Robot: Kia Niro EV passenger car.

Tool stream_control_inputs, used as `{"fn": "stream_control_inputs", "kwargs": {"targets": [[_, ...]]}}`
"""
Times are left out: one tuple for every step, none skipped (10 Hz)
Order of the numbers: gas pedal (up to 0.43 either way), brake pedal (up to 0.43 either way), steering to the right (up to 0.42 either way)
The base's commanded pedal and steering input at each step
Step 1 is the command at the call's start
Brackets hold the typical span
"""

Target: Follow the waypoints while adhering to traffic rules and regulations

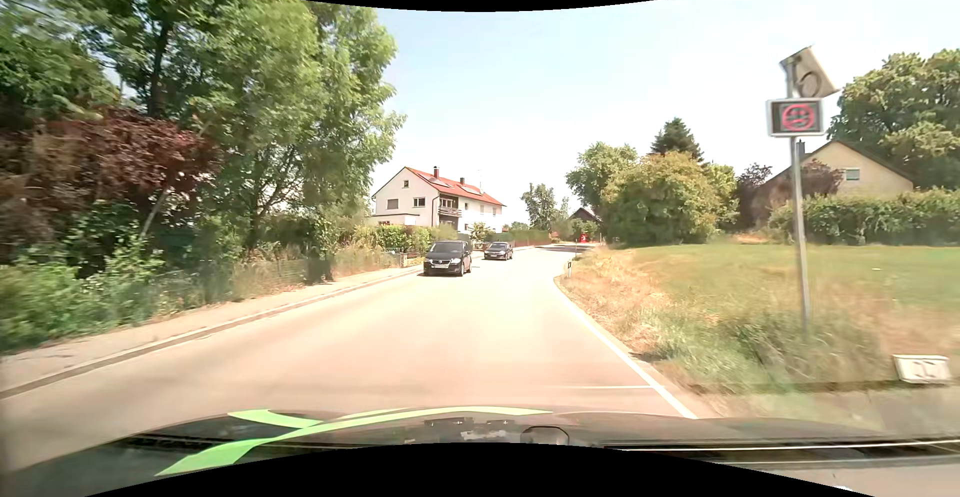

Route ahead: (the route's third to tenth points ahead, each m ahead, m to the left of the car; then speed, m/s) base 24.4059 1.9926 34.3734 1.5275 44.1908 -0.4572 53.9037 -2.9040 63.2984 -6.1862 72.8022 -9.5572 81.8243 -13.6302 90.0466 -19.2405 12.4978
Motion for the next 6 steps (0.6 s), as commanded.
{"fn": "stream_control_inputs", "kwargs": {"targets": [[0.000,0.000,0.003],[0.000,0.000,0.004],[0.028,0.000,0.003],[0.079,0.000,0.004],[0.098,0.000,0.005],[0.138,0.000,0.006]]}}
